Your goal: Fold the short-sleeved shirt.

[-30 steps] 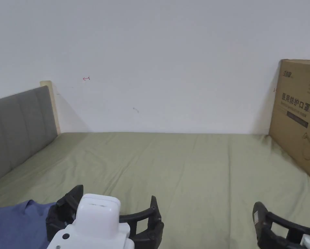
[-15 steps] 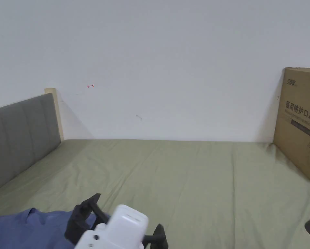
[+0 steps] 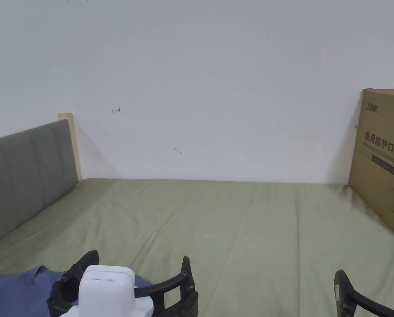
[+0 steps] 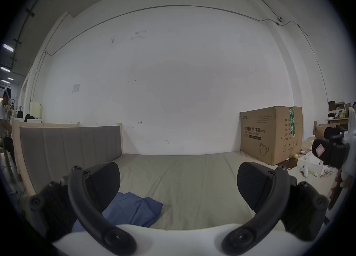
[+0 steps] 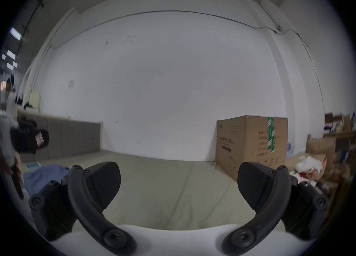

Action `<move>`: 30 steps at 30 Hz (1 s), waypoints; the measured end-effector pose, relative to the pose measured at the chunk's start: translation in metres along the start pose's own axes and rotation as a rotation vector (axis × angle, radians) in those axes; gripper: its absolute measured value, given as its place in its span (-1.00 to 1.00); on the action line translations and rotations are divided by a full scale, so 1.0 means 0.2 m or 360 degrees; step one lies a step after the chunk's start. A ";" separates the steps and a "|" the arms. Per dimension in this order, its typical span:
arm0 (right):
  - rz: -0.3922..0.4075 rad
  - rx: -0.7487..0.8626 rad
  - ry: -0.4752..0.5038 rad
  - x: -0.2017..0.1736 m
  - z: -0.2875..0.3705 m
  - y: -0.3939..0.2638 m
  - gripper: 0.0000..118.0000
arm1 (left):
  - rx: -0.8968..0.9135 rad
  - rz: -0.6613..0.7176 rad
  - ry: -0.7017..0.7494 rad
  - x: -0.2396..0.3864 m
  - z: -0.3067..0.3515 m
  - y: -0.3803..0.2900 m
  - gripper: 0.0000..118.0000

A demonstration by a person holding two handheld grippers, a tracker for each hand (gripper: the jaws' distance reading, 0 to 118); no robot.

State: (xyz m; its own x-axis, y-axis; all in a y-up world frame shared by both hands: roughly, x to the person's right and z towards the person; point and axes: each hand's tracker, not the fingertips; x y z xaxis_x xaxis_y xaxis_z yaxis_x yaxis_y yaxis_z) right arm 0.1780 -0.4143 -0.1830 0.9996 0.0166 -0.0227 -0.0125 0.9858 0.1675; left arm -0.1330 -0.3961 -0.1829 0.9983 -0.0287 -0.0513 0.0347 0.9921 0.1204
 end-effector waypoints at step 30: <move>-0.0077 -0.0183 -0.0020 0.16 -0.01 0.03 -0.99 | -0.0094 -0.0009 -0.0125 -0.04 -0.05 -0.09 -1.00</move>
State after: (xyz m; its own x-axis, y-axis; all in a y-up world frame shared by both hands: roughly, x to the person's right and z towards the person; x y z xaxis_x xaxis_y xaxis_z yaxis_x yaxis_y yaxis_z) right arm 0.2091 -0.4075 -0.1837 0.9993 -0.0328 -0.0156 0.0336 0.9981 0.0525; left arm -0.1413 -0.4134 -0.1942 0.9988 -0.0416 0.0260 0.0399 0.9973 0.0614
